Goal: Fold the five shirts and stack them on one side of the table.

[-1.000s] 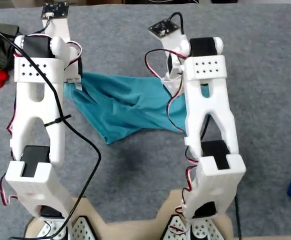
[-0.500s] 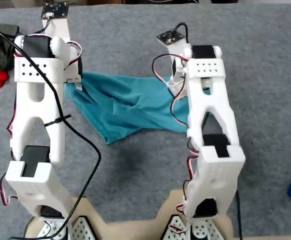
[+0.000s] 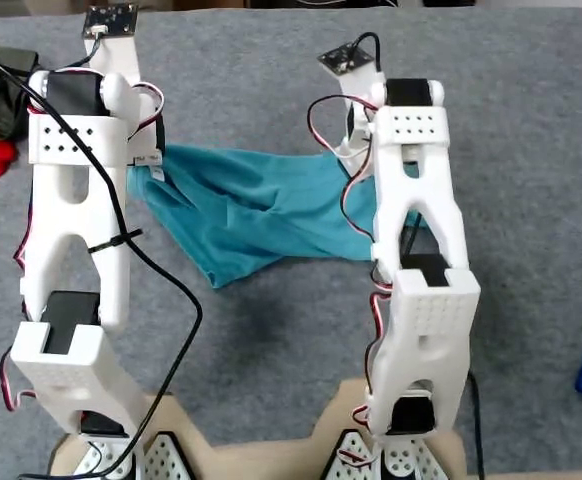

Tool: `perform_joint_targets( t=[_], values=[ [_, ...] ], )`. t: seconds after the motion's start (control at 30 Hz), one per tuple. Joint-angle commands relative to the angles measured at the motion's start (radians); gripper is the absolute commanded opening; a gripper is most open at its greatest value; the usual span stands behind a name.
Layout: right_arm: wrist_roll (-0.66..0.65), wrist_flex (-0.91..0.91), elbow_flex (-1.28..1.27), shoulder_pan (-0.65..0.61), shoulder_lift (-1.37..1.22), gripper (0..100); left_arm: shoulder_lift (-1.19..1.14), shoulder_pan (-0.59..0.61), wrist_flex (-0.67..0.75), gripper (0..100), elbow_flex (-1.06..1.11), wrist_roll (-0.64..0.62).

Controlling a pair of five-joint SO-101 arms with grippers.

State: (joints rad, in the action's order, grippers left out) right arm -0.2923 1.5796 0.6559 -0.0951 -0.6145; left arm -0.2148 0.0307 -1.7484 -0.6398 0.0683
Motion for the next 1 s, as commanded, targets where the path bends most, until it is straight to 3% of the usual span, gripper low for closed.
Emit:
perform_joint_targets(
  t=[0.0,0.47,0.63,0.97],
  values=[
    [-0.008,0.025,0.102,0.015,-0.015,15.1,0.007,-0.005,-0.009,2,-0.002,0.002],
    [-0.006,0.083,0.308,0.013,-0.154,15.0,0.007,-0.005,-0.009,2,-0.002,0.002],
    [-0.008,0.083,0.306,0.008,-0.166,8.3,0.007,-0.005,-0.009,2,-0.002,0.002],
    [-0.002,0.083,0.312,0.013,-0.166,5.1,0.005,-0.005,-0.009,2,-0.002,0.002]
  ],
)
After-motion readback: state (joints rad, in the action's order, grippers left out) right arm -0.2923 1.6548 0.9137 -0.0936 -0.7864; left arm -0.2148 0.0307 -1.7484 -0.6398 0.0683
